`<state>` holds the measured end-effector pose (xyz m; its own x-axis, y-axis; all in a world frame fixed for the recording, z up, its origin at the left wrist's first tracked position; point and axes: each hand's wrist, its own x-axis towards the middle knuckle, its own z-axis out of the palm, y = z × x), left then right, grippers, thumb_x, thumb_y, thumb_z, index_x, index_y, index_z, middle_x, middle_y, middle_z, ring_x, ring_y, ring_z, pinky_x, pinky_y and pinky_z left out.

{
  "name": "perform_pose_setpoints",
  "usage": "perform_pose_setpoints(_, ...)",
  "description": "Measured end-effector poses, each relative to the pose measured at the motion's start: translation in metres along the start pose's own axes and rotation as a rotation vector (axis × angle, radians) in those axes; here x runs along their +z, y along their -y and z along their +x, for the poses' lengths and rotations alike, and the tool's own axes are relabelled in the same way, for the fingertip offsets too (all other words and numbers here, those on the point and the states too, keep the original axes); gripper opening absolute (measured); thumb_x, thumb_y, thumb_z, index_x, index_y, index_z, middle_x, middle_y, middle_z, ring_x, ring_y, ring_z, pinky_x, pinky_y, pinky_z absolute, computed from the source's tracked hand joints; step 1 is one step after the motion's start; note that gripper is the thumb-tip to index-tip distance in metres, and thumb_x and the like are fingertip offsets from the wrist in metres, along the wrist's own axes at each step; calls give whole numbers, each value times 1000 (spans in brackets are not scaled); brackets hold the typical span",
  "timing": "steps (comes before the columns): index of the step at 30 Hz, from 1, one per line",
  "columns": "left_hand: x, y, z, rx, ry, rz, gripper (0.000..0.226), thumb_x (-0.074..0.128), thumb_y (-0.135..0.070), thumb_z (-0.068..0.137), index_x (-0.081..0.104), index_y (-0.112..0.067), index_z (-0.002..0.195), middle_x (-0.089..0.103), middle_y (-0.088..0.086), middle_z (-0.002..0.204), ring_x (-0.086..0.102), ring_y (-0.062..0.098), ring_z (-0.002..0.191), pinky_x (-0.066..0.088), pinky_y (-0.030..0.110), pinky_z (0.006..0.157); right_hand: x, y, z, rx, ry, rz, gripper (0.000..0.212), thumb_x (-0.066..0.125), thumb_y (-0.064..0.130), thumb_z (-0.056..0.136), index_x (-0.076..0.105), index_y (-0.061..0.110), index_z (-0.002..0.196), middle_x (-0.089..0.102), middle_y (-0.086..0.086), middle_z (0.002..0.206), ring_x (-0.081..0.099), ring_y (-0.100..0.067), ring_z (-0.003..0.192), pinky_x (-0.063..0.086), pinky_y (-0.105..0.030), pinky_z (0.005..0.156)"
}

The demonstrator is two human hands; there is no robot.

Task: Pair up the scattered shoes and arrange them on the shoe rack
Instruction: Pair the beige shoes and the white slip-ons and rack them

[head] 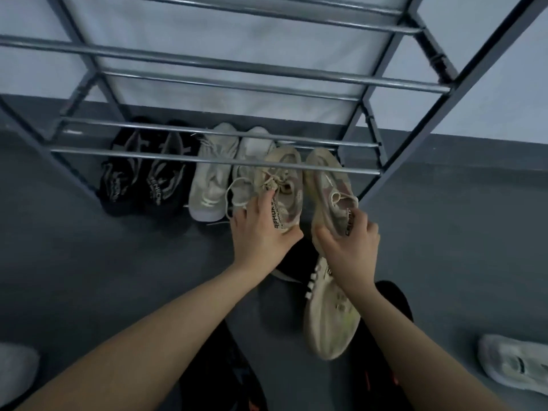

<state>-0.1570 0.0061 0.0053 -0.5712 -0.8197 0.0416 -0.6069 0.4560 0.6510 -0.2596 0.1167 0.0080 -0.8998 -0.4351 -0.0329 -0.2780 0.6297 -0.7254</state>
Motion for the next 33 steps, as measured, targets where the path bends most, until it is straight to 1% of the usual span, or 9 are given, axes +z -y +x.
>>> perform_pose_setpoints(3,21,-1,29,15,-27,8,81,67,-50,69,35,-22,138,47,7,136,41,33,119,29,42,98,17,-1,24,-7,-35,-15,60,62,46,76,39,20,124,43,-6,111,40,-27,106,40,-46,93)
perform_pose_setpoints(7,53,2,67,48,-13,21,80,65,-51,72,37,-14,136,46,12,135,41,37,119,31,50,102,40,-5,60,1,-40,-52,66,61,53,78,40,15,128,46,-11,124,44,-30,114,43,-46,93)
perform_pose_setpoints(13,78,6,90,112,42,103,70,63,-47,76,42,-13,133,42,15,134,37,38,119,29,46,101,48,-18,87,66,27,-85,73,60,59,78,40,13,132,42,-9,133,51,-29,113,47,-40,82)
perform_pose_setpoints(15,81,9,90,136,49,124,70,63,-48,76,43,-12,132,43,14,132,36,36,118,28,45,101,46,-22,89,79,49,-81,74,61,60,78,41,14,132,42,-8,133,52,-27,111,48,-39,81)
perform_pose_setpoints(19,79,9,94,143,-4,93,67,67,-49,72,51,-11,125,53,14,121,43,35,113,32,44,97,42,-21,90,-2,-15,-155,61,61,57,78,51,10,117,48,-7,122,54,-27,102,48,-37,74)
perform_pose_setpoints(22,78,8,97,143,-19,82,63,63,-53,73,55,-12,119,59,13,115,48,35,109,34,41,93,44,-18,88,-45,-58,-209,60,60,57,79,51,10,116,47,-8,125,53,-29,105,50,-40,75)
perform_pose_setpoints(26,74,6,96,131,-65,7,65,47,-62,70,60,-12,110,63,10,106,52,34,102,39,40,88,42,-23,76,-30,-41,-129,54,61,56,77,54,14,111,45,-2,130,52,-23,109,51,-40,78)
perform_pose_setpoints(29,76,-2,99,129,-116,-45,61,50,-59,73,62,-9,107,65,10,103,54,33,102,41,44,89,35,-26,76,-62,-107,-125,51,64,50,79,56,12,113,42,-2,138,49,-22,116,49,-41,84)
perform_pose_setpoints(33,85,-4,89,111,-83,-44,57,55,-49,80,54,-8,120,57,14,117,48,33,112,38,42,95,42,-27,78,-94,-75,-212,49,61,42,86,54,7,119,37,-10,144,47,-30,119,49,-41,83)
